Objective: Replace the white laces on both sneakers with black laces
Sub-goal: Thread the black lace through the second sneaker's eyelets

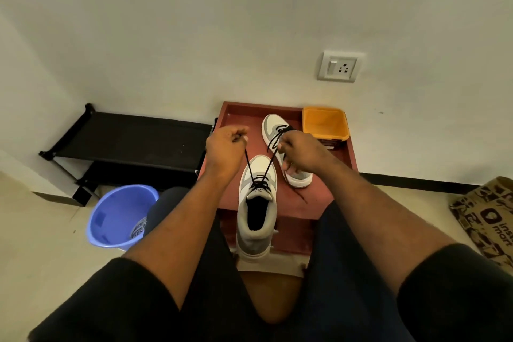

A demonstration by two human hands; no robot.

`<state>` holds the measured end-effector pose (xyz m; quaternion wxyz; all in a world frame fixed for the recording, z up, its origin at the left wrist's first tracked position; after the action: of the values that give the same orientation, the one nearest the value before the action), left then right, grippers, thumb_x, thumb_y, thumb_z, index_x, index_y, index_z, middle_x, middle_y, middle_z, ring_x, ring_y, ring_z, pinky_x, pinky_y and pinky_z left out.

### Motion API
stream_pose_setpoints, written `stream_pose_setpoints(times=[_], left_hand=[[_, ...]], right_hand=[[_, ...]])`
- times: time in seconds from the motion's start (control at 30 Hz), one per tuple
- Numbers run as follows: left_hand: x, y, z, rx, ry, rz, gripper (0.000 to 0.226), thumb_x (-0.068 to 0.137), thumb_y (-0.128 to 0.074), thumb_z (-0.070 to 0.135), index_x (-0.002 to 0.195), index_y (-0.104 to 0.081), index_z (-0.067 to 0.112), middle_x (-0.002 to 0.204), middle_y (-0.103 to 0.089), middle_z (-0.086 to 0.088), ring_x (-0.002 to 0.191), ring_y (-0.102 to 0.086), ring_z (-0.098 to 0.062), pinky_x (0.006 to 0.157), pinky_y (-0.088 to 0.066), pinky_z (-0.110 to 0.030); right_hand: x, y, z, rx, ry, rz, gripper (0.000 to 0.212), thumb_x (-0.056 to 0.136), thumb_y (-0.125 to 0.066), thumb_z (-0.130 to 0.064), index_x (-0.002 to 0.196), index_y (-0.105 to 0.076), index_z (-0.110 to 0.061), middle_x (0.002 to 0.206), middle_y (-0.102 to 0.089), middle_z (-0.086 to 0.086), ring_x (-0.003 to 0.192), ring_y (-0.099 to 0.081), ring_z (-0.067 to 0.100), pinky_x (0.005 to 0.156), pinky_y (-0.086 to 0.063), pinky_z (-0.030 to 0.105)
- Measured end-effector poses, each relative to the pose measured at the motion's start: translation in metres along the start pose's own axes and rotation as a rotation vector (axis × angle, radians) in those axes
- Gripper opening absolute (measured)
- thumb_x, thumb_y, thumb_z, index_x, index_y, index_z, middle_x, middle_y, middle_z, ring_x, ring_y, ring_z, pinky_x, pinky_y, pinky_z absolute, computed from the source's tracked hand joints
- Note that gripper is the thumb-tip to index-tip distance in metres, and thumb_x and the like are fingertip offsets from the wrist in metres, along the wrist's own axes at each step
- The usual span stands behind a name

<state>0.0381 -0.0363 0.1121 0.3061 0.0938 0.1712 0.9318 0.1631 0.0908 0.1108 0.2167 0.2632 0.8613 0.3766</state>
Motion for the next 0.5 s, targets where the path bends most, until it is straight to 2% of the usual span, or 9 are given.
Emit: stream_pose_setpoints(times=[0.07,0.1,0.17,0.23,0.3,0.33,0.37,0.43,0.5], left_hand=[[0.002,-0.002,0.016,-0.053,-0.027,-0.056,0.023,0.088,-0.063,-0.001,0.107,-0.072,0.008,0.095,-0.07,-0.002,0.085,-0.065,-0.009,0.091,-0.056,-0.034],[0.002,-0.002,0.024,-0.044,-0.059,-0.085,0.024,0.087,-0.063,-0.003,0.107,-0.072,0.007,0.096,-0.07,-0.001,0.086,-0.065,-0.008,0.091,-0.055,-0.033],[0.005,-0.002,0.038,-0.032,-0.126,-0.124,0.025,0.088,-0.063,-0.003,0.11,-0.071,0.007,0.099,-0.071,-0.001,0.09,-0.066,-0.008,0.09,-0.054,-0.025],[0.008,-0.001,0.048,-0.03,-0.165,-0.132,0.027,0.088,-0.063,-0.003,0.112,-0.071,0.007,0.101,-0.071,0.0,0.09,-0.066,-0.004,0.086,-0.052,-0.014],[0.012,0.0,0.053,-0.03,-0.176,-0.118,0.028,0.087,-0.064,-0.002,0.112,-0.071,0.008,0.099,-0.071,0.0,0.086,-0.066,-0.001,0.081,-0.051,-0.009],[0.013,0.001,0.054,-0.026,-0.175,-0.107,0.028,0.087,-0.065,-0.002,0.112,-0.07,0.009,0.098,-0.071,-0.001,0.086,-0.066,-0.001,0.079,-0.05,-0.007],[0.014,0.001,0.055,-0.022,-0.171,-0.099,0.029,0.087,-0.065,-0.003,0.113,-0.07,0.009,0.098,-0.072,-0.002,0.086,-0.066,-0.003,0.078,-0.049,-0.005],[0.015,0.002,0.057,-0.02,-0.177,-0.107,0.03,0.087,-0.063,-0.004,0.114,-0.069,0.008,0.099,-0.072,-0.004,0.086,-0.066,-0.003,0.077,-0.048,-0.003],[0.013,0.003,0.059,-0.011,-0.203,-0.133,0.03,0.088,-0.062,-0.003,0.115,-0.069,0.008,0.098,-0.072,-0.002,0.083,-0.065,0.002,0.075,-0.047,-0.002]], right_hand=[[-0.002,-0.008,-0.009,0.126,0.018,0.025,0.02,0.097,-0.039,-0.007,0.085,-0.055,-0.006,0.067,-0.066,0.012,0.047,-0.061,0.014,0.045,-0.046,0.023],[-0.001,-0.011,-0.012,0.119,0.048,0.061,0.018,0.095,-0.043,-0.004,0.087,-0.059,-0.004,0.072,-0.066,0.011,0.053,-0.062,0.012,0.05,-0.048,0.024],[0.002,-0.011,-0.016,0.033,0.126,0.193,0.016,0.092,-0.052,-0.005,0.098,-0.067,-0.003,0.089,-0.069,0.01,0.078,-0.064,0.016,0.072,-0.05,0.03],[0.002,-0.005,-0.024,0.068,0.198,0.292,0.022,0.091,-0.056,-0.005,0.108,-0.069,-0.003,0.102,-0.07,0.01,0.092,-0.063,0.018,0.082,-0.047,0.024],[-0.001,-0.003,-0.033,0.188,0.242,0.307,0.025,0.088,-0.057,0.002,0.109,-0.07,-0.002,0.098,-0.071,0.009,0.081,-0.062,0.006,0.072,-0.042,0.008],[-0.001,-0.003,-0.035,0.273,0.232,0.299,0.026,0.087,-0.057,0.005,0.107,-0.07,-0.002,0.093,-0.07,0.008,0.073,-0.061,-0.001,0.067,-0.04,0.005],[-0.001,-0.005,-0.035,0.38,0.203,0.291,0.026,0.085,-0.057,0.008,0.105,-0.071,-0.002,0.087,-0.07,0.007,0.067,-0.059,-0.004,0.065,-0.041,0.007],[-0.001,-0.008,-0.031,0.615,0.122,0.309,0.026,0.082,-0.059,0.01,0.1,-0.072,-0.005,0.081,-0.069,0.006,0.064,-0.06,0.002,0.065,-0.045,0.018],[-0.004,-0.009,-0.03,0.814,0.085,0.341,0.024,0.081,-0.063,0.01,0.096,-0.072,-0.006,0.077,-0.068,0.005,0.064,-0.06,0.006,0.064,-0.047,0.021]])
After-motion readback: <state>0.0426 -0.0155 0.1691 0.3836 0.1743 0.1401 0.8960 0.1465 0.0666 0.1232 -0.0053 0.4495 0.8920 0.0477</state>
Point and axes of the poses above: each hand's wrist, its own x-axis towards the middle knuckle, its own y-axis out of the back of the hand, z = x × y, the point moved 3 cm from there along x, towards the middle knuckle
